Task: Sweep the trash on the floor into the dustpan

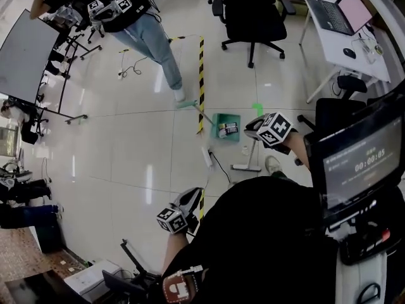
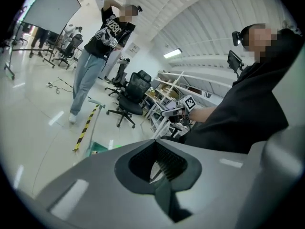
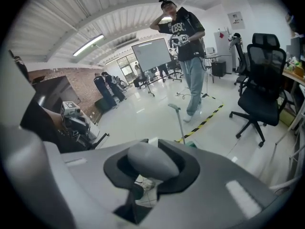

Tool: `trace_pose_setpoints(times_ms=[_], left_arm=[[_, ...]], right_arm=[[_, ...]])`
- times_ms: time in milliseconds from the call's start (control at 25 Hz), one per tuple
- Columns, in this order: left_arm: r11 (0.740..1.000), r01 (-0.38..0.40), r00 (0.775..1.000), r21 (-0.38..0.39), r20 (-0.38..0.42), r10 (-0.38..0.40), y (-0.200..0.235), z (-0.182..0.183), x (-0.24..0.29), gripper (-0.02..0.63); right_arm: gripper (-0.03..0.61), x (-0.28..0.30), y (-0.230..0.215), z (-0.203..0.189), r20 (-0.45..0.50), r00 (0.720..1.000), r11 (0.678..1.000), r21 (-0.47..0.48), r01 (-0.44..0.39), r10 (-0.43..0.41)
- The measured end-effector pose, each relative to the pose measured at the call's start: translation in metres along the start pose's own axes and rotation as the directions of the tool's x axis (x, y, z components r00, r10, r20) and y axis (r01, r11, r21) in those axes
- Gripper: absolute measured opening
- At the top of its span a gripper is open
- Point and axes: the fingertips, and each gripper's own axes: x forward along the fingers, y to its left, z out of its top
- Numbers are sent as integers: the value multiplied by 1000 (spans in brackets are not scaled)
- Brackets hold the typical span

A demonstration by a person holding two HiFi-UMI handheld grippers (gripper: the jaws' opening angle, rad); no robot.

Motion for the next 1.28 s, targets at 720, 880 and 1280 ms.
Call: trace_pose_setpoints(times_ms=[720, 880, 1280], left_arm=[[990, -133, 989, -43, 58, 136, -21, 25, 22, 2], [991, -122, 990, -45, 66, 125, -15, 24, 17, 2], [997, -77, 993, -30, 91, 79, -8, 30, 16, 2]], right_arm=[[57, 18, -109, 107, 32, 998, 973, -224, 61, -56], [60, 16, -101, 102, 1, 998, 961, -269, 58, -60], [60, -37, -101, 105, -26, 999, 980, -196, 38, -44]])
